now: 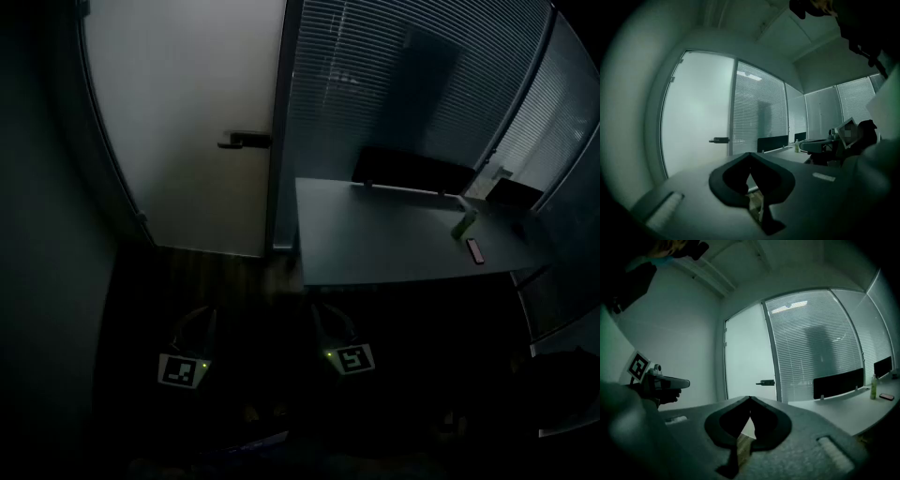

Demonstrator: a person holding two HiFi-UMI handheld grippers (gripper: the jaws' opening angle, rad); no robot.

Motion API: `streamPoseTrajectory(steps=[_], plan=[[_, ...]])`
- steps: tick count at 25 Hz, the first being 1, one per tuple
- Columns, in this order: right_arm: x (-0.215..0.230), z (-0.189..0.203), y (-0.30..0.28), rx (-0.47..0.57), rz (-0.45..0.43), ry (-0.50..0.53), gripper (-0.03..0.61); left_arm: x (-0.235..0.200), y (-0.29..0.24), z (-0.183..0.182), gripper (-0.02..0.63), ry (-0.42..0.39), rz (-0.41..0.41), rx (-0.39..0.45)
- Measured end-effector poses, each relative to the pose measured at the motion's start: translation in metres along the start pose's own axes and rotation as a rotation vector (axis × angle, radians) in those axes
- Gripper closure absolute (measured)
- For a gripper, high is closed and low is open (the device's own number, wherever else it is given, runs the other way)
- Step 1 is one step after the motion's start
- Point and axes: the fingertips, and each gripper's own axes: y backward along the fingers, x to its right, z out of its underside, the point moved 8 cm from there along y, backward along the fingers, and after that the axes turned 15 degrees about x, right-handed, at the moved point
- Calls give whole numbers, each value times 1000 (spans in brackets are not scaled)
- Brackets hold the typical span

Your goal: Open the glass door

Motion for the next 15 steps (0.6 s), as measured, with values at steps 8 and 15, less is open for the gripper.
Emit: streamPoseTrajectory(steps=[8,15], plan=[[-16,-4,-13,30,11,-29,575,-21,5,-4,611,1,-6,0],[-34,2,-23,12,27,-14,575,-42,13,-5,611,-17,4,-2]])
